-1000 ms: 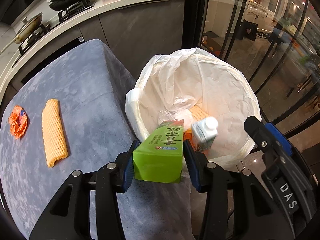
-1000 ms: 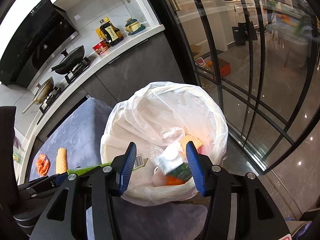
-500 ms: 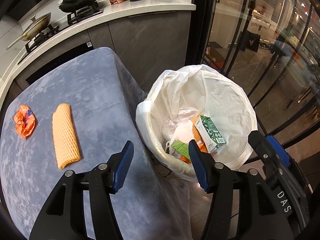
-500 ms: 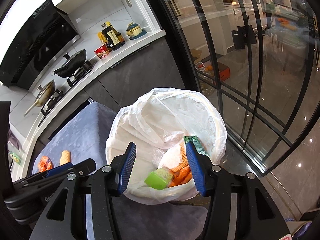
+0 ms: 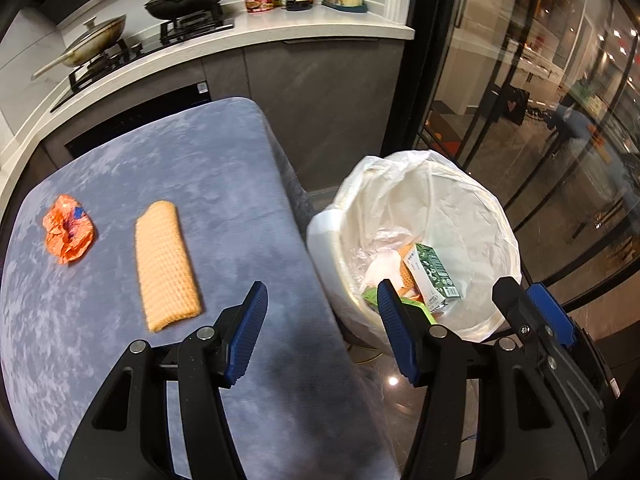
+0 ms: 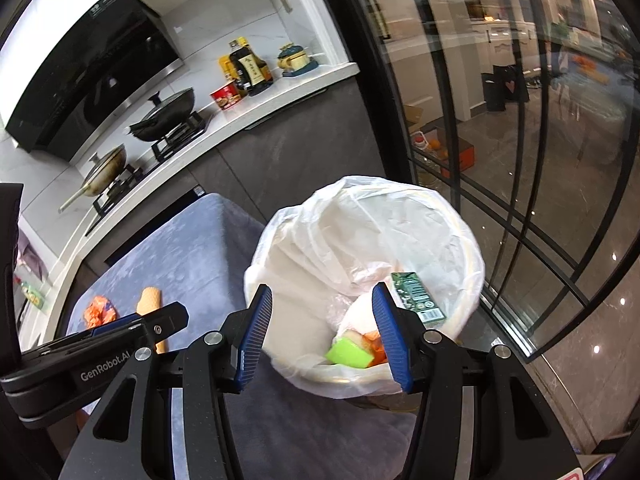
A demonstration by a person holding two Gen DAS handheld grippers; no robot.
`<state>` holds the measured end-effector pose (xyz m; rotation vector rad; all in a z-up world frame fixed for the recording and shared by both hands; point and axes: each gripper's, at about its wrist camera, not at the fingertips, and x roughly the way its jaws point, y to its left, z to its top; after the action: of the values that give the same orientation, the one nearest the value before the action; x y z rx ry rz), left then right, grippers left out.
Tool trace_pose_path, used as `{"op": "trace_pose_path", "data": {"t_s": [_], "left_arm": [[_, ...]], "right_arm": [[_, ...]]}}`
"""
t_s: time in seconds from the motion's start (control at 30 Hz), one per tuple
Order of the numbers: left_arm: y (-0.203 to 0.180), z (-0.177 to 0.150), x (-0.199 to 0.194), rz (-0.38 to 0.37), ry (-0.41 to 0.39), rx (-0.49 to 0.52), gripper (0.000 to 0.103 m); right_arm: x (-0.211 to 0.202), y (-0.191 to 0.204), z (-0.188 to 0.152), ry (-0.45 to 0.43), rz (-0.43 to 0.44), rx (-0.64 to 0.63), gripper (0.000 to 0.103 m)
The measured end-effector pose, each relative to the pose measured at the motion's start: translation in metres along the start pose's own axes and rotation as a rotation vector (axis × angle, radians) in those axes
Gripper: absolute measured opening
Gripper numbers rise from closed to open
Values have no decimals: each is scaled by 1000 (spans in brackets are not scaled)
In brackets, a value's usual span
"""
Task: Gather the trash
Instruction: 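Move both grippers back from the bin to the table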
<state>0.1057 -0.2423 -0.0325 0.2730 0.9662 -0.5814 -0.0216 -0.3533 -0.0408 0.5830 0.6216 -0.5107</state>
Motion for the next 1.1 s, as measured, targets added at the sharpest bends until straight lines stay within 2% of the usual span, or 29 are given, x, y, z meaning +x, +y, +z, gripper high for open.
{"op": "trace_pose_path", "data": {"t_s": [0.47,0.8,1.1], "left_arm": [[88,-7,-9,53,-9,-128,54],[186,-22,-10,121,0,-277,57],[268,-35,-4,179,20,-398,58]], "right_arm": [[12,79,-18,37,68,-104,51],[39,154,-45,111,133,-209,51],[70,202,-68,180,160,-262,51]]}}
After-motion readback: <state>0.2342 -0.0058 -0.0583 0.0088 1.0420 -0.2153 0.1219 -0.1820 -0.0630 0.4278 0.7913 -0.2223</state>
